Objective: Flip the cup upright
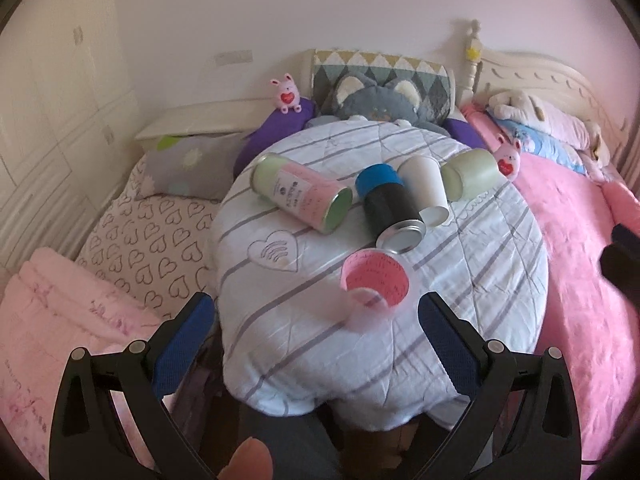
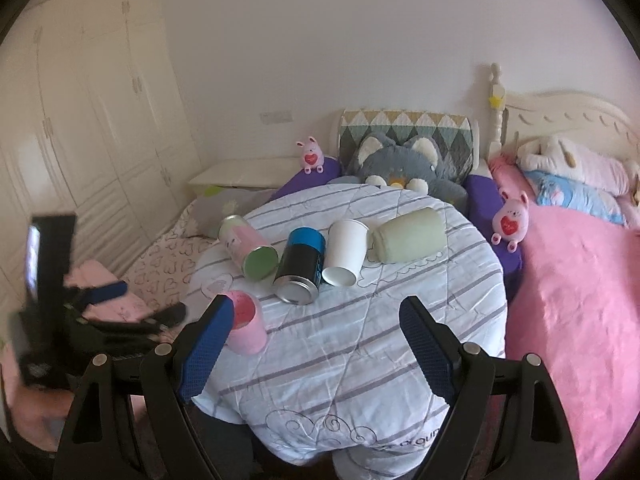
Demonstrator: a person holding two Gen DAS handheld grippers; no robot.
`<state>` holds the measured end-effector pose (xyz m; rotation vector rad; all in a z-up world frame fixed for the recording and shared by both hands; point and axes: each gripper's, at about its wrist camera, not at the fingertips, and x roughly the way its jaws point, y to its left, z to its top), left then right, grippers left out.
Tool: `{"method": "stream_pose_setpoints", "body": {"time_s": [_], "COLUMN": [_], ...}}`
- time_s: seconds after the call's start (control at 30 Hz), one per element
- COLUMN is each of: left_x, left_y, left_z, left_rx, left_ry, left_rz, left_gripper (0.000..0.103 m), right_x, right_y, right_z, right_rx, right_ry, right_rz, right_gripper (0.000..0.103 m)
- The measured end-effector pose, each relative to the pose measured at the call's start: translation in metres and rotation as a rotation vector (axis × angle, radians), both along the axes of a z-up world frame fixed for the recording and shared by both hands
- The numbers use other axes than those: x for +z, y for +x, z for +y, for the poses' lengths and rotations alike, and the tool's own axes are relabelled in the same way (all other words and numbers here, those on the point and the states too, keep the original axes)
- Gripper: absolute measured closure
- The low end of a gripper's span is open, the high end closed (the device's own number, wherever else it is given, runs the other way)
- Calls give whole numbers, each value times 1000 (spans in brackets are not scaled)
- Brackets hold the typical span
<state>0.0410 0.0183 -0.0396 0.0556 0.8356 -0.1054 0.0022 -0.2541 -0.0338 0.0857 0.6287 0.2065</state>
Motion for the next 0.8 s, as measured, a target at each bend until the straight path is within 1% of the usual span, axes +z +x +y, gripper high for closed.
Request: {"method": "stream_pose_setpoints", "body": {"time_s": [0.07,0.13,0.27,0.37,0.8], "left_x": [7,12,16,16,15], "left_y": [-8,-15,-24,-29,-38], "left_z": [2,3,-1,-6,-15], "left_rx": [-2,1,-6,-15,-25], "left_ry": [4,24,37,50,51], "left_rz": [-2,-14,-6,-2,7], "left_gripper": [0,0,0,0,0], "right_x": [-1,-2,-5,-7,-6], "right_y": [-4,-7,-12,-14,-17], "right_z": [4,7,10,12,10], "right_rx": [6,5,15,19,24], "right_ry": [-17,-32,-33,-38,-33], "right_rz": [-3,-6,-2,6,9], "right_gripper": [17,17,17,17,17]}}
